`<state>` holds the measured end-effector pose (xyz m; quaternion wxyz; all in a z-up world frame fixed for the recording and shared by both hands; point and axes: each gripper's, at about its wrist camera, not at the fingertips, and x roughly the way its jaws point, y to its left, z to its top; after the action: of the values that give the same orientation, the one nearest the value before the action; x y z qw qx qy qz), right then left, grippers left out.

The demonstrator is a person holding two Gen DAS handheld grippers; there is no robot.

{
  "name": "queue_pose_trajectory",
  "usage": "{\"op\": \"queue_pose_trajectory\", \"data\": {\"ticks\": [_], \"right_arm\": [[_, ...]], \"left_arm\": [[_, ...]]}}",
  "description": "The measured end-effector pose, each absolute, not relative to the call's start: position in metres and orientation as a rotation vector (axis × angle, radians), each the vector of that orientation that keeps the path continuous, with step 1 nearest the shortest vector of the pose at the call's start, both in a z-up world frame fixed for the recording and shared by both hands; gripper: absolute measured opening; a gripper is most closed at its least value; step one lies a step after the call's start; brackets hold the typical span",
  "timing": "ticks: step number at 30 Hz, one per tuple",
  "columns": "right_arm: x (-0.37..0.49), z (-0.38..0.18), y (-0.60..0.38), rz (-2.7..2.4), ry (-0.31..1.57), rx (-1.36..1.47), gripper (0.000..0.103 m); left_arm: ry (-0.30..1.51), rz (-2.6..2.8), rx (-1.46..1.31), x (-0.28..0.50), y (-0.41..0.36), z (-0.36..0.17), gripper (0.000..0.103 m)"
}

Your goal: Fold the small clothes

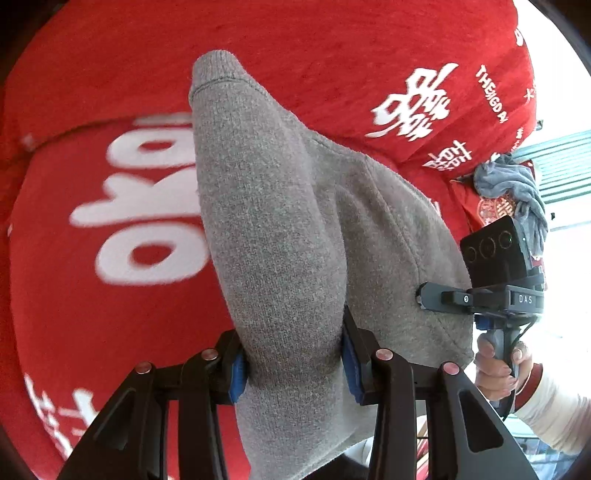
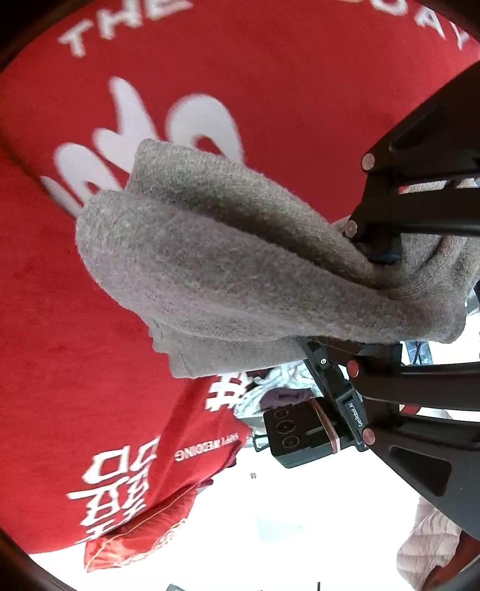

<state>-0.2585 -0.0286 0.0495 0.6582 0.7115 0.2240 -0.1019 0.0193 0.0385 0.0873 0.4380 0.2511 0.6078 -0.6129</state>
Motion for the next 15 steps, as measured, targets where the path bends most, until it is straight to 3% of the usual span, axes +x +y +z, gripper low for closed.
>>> {"op": "queue_pose_trajectory", "data": {"ticks": [11,15], "right_arm": [[-0.199,-0.001,0.004,-0.262,0.628,1.62,0.031],[-0.202,-0.002,-0.003,-0.335,0.684,1.592,0.035]], "left_arm": [[1.53,-1.379,0.68,0.061,0.081,0.023,0.043],[1.494,-1.336,0.664,0.073,0.089,0.022,0.046]]}}
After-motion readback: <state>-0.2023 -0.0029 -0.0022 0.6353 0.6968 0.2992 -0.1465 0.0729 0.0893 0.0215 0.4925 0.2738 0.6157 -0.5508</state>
